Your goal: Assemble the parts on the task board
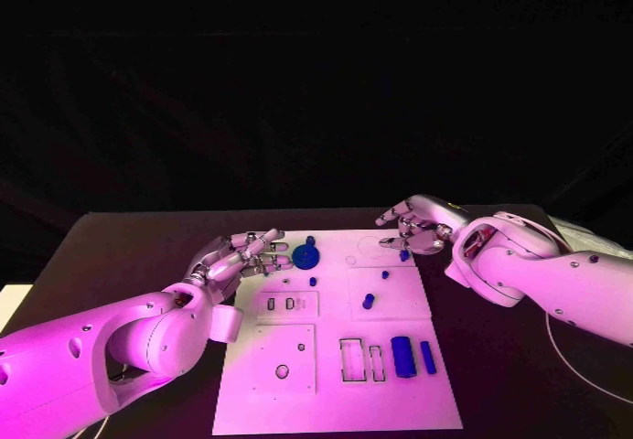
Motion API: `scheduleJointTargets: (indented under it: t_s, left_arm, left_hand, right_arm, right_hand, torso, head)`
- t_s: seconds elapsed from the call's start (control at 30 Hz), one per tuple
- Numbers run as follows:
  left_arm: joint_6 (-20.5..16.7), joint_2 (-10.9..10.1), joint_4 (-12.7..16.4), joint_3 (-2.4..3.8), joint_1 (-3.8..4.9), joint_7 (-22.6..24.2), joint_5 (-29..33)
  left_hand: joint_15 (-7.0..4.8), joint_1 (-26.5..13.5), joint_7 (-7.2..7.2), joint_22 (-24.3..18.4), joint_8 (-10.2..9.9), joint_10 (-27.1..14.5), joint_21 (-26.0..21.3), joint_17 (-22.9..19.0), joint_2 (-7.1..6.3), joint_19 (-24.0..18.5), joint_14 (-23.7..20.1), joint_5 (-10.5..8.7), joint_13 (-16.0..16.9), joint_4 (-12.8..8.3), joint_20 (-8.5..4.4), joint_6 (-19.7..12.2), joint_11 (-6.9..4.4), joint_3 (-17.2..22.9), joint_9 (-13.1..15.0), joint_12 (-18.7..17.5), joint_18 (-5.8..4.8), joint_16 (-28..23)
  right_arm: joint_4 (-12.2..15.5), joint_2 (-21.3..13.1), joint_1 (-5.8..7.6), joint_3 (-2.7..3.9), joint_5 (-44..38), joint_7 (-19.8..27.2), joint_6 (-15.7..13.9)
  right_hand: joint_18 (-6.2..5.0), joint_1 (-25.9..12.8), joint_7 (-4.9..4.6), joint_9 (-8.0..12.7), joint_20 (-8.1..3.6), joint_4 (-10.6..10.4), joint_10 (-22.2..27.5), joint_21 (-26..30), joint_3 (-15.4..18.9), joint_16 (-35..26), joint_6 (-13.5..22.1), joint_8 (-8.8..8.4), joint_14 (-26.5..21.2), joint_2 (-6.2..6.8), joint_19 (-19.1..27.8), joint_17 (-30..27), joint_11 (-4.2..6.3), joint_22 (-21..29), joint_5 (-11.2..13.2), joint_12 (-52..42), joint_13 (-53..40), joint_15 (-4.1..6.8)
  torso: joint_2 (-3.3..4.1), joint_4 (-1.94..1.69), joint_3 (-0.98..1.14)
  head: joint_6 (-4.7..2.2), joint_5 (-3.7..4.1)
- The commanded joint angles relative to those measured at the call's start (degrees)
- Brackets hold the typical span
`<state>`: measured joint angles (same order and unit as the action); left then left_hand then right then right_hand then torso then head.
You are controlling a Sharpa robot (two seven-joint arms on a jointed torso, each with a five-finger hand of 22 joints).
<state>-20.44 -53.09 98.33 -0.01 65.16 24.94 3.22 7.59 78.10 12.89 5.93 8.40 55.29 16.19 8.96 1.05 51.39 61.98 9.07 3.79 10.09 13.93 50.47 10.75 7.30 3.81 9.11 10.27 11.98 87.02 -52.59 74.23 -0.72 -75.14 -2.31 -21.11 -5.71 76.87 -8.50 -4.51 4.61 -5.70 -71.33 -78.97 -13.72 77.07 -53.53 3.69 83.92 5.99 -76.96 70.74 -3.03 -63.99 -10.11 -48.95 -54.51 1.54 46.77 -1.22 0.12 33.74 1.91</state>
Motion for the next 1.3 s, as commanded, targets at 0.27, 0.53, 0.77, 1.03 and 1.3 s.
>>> scheduleJointTargets:
  t_s: [0.27, 0.53, 0.77, 1.03, 1.3]
  left_arm:
    - [1.6, 0.3, -0.5, 0.02, 0.00, 0.4, 0.0]
    - [1.8, 0.4, -0.7, 0.02, -0.07, 0.3, 0.0]
    - [1.8, 0.5, -0.9, 0.02, -0.11, 0.3, 0.0]
    - [1.9, 0.6, -1.0, 0.02, -0.12, 0.3, 0.0]
    - [1.8, 0.6, -1.1, 0.02, -0.13, 0.3, 0.0]
  left_hand:
    - [-0.06, 0.4, 1.30, -0.1, 0.2, 0.4, -0.1, 0.1, 0.29, 0.3, 0.5, 0.22, 0.0, -0.4, -0.05, 0.3, -0.05, -0.1, 0.0, 0.1, 0.27, -0.2]
    - [-0.06, 0.4, 1.30, -0.1, 0.2, 0.4, -0.1, 0.1, 0.29, 0.3, 0.5, 0.22, 0.0, -0.4, -0.05, 0.3, -0.05, -0.1, 0.0, 0.1, 0.27, -0.2]
    - [-0.06, 0.4, 1.30, -0.1, 0.2, 0.4, -0.1, 0.1, 0.29, 0.3, 0.5, 0.22, 0.0, -0.4, -0.05, 0.3, -0.05, -0.1, 0.0, 0.1, 0.27, -0.2]
    - [-0.06, 0.4, 1.30, -0.1, 0.2, 0.4, -0.1, 0.1, 0.29, 0.3, 0.5, 0.22, 0.0, -0.4, -0.05, 0.3, -0.05, -0.1, 0.0, 0.1, 0.27, -0.2]
    - [-0.06, 0.4, 1.30, -0.1, 0.2, 0.4, -0.1, 0.1, 0.29, 0.3, 0.5, 0.22, 0.0, -0.4, -0.05, 0.3, -0.05, -0.1, 0.0, 0.1, 0.27, -0.2]
  right_arm:
    - [-5.1, -2.9, -0.90, -0.19, 4.3, 9.3, 4.0]
    - [-8.0, -2.2, -1.89, -0.24, 3.8, 10.2, 4.6]
    - [-9.6, -1.3, -2.47, -0.25, 3.2, 10.2, 5.1]
    - [-10.9, -0.2, -3.21, -0.25, 3.0, 10.1, 5.7]
    - [-11.3, 0.5, -3.48, -0.25, 2.8, 9.8, 6.4]
  right_hand:
    - [0.56, 0.6, 0.00, -0.1, 0.13, 0.7, -0.2, -0.3, 0.3, 0.4, -0.5, 0.12, 2.7, 0.62, -0.5, 0.3, -0.10, -0.4, -0.8, -0.1, -0.1, -0.21]
    - [0.56, 0.3, 0.01, -0.1, 0.13, 0.7, -0.3, -0.3, 0.8, 0.4, -0.5, 0.07, 2.7, 0.96, -0.5, 0.4, -0.10, -0.4, -1.8, -0.3, -0.2, -0.21]
    - [0.56, 0.4, 0.02, -0.1, 0.13, 0.7, -0.3, -0.3, 0.8, 0.4, -0.5, 0.07, 2.7, 0.95, -0.5, 0.4, -0.10, -0.4, -1.9, -0.3, -0.2, -0.21]
    - [0.57, 0.6, 0.05, -0.1, 0.13, 0.9, -0.5, -0.3, 0.8, 0.5, -0.7, 0.16, 2.8, 0.74, -0.5, 0.5, -0.04, -0.5, -2.1, -0.5, -0.5, -0.18]
    - [0.61, 1.1, 0.08, -0.2, 0.10, 1.2, -0.7, -0.4, 0.6, 0.8, -1.0, 0.25, 2.8, 0.38, -0.6, 0.9, 0.01, -0.7, -2.1, -1.0, -0.9, -0.14]
  torso:
    - [-0.35, 0.85, 0.80]
    - [-0.28, 0.77, 1.06]
    - [-0.24, 0.81, 0.97]
    - [-0.27, 0.79, 0.89]
    - [-0.32, 0.77, 0.83]
  head:
    - [-0.11, 0.99]
    - [0.08, 1.02]
    - [0.17, 0.95]
    - [0.44, 0.82]
    - [0.82, 0.26]
